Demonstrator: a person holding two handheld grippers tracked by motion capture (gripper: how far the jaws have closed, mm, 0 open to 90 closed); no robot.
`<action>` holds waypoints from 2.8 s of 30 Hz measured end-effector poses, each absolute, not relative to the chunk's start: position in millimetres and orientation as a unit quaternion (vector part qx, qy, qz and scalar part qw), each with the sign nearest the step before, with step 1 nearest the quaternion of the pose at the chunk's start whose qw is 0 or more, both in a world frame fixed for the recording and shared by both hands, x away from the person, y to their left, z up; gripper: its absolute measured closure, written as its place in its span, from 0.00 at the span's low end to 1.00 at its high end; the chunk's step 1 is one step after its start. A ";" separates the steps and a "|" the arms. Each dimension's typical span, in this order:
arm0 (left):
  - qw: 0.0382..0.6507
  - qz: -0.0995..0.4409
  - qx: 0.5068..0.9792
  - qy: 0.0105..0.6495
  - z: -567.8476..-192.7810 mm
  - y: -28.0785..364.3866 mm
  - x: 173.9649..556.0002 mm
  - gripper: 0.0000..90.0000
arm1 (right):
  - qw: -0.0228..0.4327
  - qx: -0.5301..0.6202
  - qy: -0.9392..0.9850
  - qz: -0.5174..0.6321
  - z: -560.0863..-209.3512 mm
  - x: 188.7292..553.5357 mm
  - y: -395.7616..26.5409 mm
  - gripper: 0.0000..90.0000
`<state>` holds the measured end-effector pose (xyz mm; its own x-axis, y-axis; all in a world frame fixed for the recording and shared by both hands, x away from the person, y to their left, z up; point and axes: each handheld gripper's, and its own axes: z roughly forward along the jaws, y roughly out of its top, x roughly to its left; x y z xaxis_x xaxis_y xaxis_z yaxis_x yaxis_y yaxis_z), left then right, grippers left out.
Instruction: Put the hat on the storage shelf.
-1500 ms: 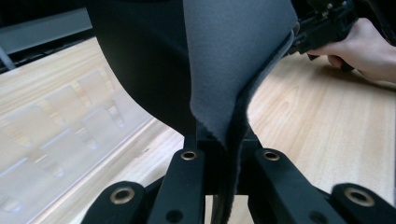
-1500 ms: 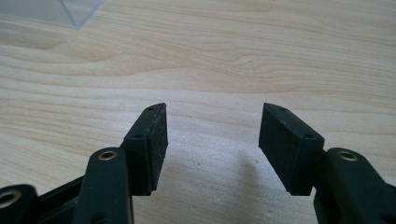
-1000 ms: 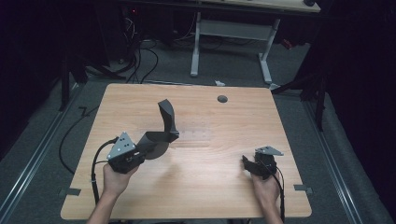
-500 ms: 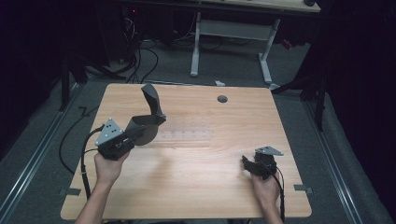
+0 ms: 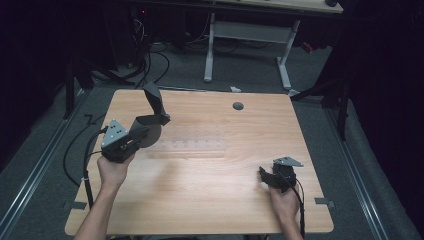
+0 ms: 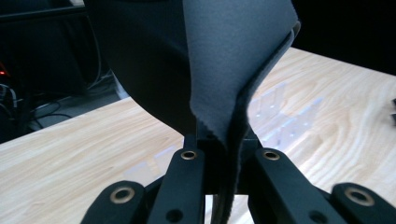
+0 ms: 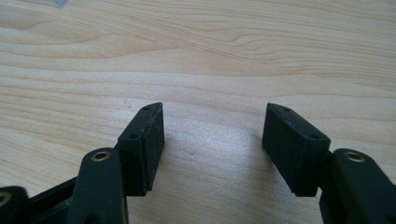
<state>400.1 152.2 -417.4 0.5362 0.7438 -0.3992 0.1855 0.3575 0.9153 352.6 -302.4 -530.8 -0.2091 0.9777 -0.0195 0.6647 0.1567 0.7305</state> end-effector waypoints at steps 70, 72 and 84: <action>0.655 0.230 0.502 0.515 -442.1 142.3 449.7 0.96 | 0.257 0.572 0.717 0.304 -530.7 352.3 -301.8 0.44; 0.657 0.228 0.497 0.520 -441.8 142.5 451.5 0.96 | 0.257 0.572 0.717 0.304 -530.7 352.3 -301.8 0.44; 0.655 0.231 0.504 0.514 -443.3 135.5 448.5 0.96 | 0.257 0.572 0.717 0.303 -530.6 352.2 -301.8 0.44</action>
